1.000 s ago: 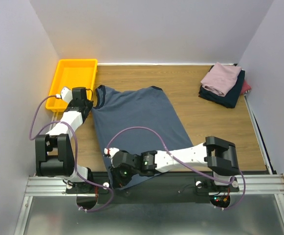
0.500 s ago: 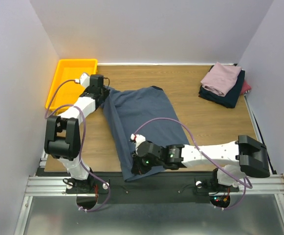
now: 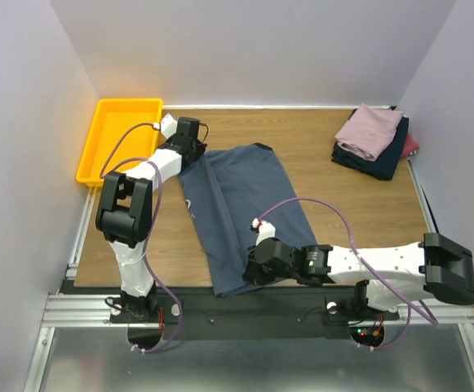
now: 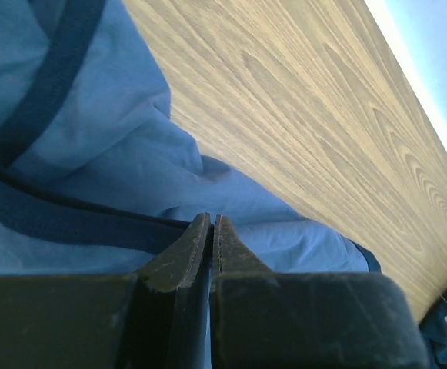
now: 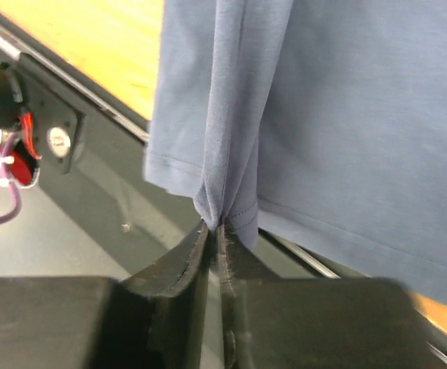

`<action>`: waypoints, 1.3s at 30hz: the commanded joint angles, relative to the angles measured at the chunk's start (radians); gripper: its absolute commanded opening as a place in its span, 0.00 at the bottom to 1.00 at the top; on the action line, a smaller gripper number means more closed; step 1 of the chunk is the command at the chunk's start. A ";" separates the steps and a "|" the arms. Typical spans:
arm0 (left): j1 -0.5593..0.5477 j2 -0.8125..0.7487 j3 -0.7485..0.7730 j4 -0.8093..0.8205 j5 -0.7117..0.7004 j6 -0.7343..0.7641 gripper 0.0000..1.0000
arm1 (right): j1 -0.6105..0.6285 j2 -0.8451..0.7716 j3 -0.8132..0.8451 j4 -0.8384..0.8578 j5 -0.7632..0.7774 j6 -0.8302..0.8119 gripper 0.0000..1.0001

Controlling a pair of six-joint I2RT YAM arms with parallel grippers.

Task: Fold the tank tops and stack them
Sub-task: Fold the tank top

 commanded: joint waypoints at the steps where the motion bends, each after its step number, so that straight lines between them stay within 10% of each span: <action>1: -0.011 0.030 0.078 0.028 -0.033 0.012 0.00 | -0.010 -0.031 -0.030 0.012 0.074 0.052 0.16; 4: -0.015 0.064 0.089 0.057 -0.004 0.041 0.00 | -0.010 -0.039 -0.035 -0.043 0.148 0.104 0.38; 9: -0.021 0.052 0.043 0.211 0.126 0.110 0.33 | -0.010 -0.052 0.002 -0.143 0.271 0.143 0.60; 16: -0.018 -0.063 0.001 0.279 0.154 0.191 0.43 | -0.010 -0.043 0.099 -0.301 0.398 0.149 0.61; 25: 0.009 -0.272 -0.175 -0.061 -0.198 0.018 0.33 | 0.019 0.144 0.267 -0.311 0.366 -0.001 0.58; 39: 0.109 -0.114 -0.178 -0.017 -0.104 0.107 0.33 | 0.156 0.541 0.535 -0.266 0.223 -0.162 0.55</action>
